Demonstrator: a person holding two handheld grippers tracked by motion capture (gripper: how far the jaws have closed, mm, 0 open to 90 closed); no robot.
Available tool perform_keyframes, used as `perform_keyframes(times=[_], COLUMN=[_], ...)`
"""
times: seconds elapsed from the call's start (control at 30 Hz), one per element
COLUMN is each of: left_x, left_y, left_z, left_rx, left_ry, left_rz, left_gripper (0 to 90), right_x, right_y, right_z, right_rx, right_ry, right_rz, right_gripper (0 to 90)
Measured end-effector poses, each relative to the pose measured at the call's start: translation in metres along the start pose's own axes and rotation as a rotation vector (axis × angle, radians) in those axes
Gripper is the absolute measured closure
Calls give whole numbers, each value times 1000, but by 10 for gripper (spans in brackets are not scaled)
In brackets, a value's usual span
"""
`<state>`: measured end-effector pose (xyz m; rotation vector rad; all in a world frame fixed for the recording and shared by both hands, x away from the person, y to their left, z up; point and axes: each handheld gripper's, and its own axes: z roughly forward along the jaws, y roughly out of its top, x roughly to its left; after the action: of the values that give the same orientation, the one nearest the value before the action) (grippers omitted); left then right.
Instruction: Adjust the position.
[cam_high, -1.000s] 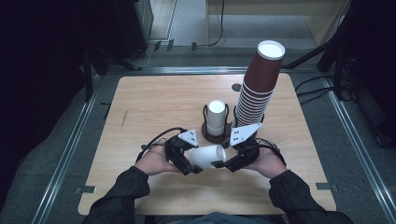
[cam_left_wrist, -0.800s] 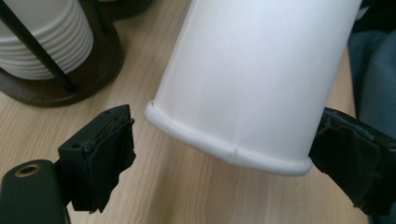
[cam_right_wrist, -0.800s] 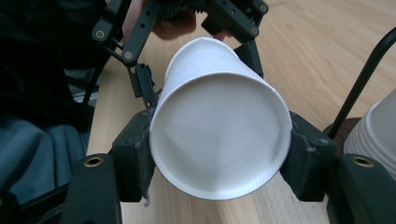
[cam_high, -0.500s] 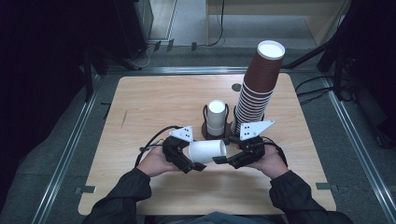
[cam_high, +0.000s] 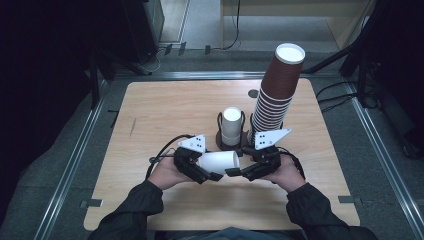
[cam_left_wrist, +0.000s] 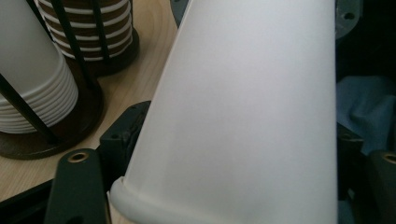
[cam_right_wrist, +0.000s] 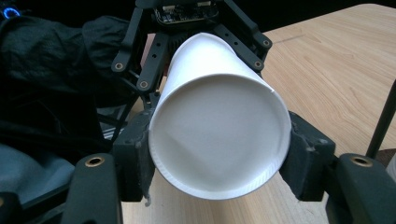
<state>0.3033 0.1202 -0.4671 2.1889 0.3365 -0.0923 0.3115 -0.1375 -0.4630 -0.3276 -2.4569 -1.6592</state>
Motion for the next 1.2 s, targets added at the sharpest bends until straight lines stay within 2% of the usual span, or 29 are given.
perform_keyframes(times=[0.13,0.23,0.37,0.47,0.53,0.8,0.87,1.03,1.2], left_x=[0,1,2,3,5,11,12,13,11], left_y=[1,0,-1,-2,-3,-6,-6,-6,-7], left_z=[-1,-3,-5,-7,-7,-8,-6,0,11], left_rx=[9,13,39,73,96,195,237,298,356], left_ry=[-3,-7,4,10,-2,43,58,79,75], left_rz=[2,-9,-7,0,-14,-33,-31,-25,-21], left_gripper=[300,305,305,304,302,304,304,306,306], right_x=[-1,-1,0,0,0,-1,-1,-2,-3], right_y=[0,1,2,0,-1,-7,-8,-10,-12], right_z=[1,1,1,1,2,8,8,11,16], right_rx=[13,13,39,78,111,217,224,258,291], right_ry=[3,26,-26,-46,-58,-109,-111,-126,-137], right_rz=[16,35,20,5,-5,-31,-29,-39,-59], right_gripper=[354,253,216,216,220,226,227,229,231])
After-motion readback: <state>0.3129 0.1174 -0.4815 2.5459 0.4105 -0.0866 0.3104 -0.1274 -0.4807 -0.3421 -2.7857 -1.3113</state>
